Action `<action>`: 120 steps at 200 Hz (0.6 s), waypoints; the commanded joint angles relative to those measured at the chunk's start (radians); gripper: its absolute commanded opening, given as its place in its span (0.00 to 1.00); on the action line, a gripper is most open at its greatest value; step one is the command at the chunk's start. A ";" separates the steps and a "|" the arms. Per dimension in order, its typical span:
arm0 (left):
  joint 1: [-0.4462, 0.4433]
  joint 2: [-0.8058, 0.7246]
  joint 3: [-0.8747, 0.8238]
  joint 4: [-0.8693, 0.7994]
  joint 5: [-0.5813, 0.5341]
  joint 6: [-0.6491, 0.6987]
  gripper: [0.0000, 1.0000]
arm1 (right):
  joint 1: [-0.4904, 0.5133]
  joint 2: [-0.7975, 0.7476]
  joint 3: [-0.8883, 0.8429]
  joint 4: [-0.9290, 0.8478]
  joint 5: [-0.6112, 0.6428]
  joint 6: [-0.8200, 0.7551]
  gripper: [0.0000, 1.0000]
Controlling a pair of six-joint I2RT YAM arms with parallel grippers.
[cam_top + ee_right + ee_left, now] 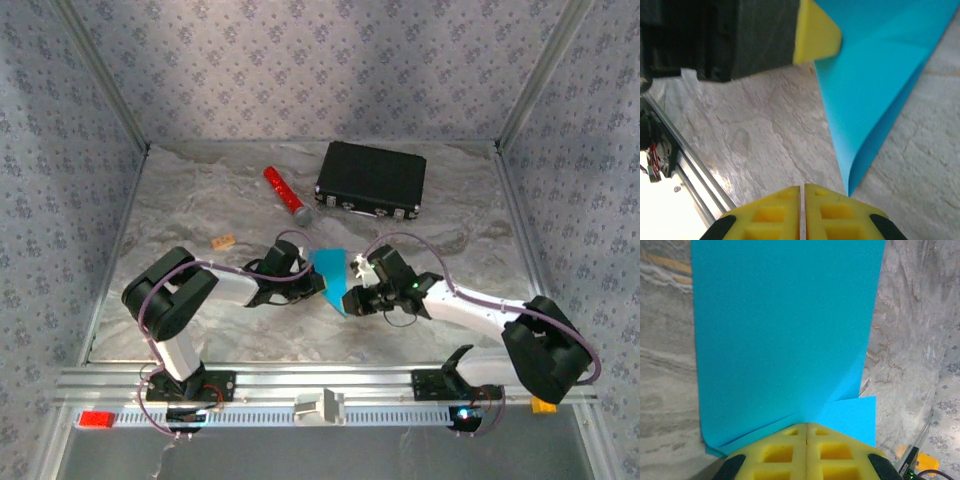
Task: Fold a paper plane with a square sheet of paper (pick it up from the middle)
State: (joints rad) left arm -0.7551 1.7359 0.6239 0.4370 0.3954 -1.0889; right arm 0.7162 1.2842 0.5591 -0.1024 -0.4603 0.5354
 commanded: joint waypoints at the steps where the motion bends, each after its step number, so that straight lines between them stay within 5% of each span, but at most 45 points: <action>1: -0.015 0.025 -0.006 -0.080 -0.048 0.026 0.05 | -0.004 0.056 0.056 -0.014 -0.011 0.018 0.11; 120: -0.014 0.047 0.012 -0.069 -0.040 0.030 0.05 | 0.001 0.249 0.151 0.033 0.011 0.068 0.11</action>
State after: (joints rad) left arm -0.7551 1.7367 0.6258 0.4358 0.3962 -1.0821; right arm 0.7158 1.5139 0.6872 -0.0784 -0.4526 0.5816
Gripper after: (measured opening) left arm 0.047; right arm 0.111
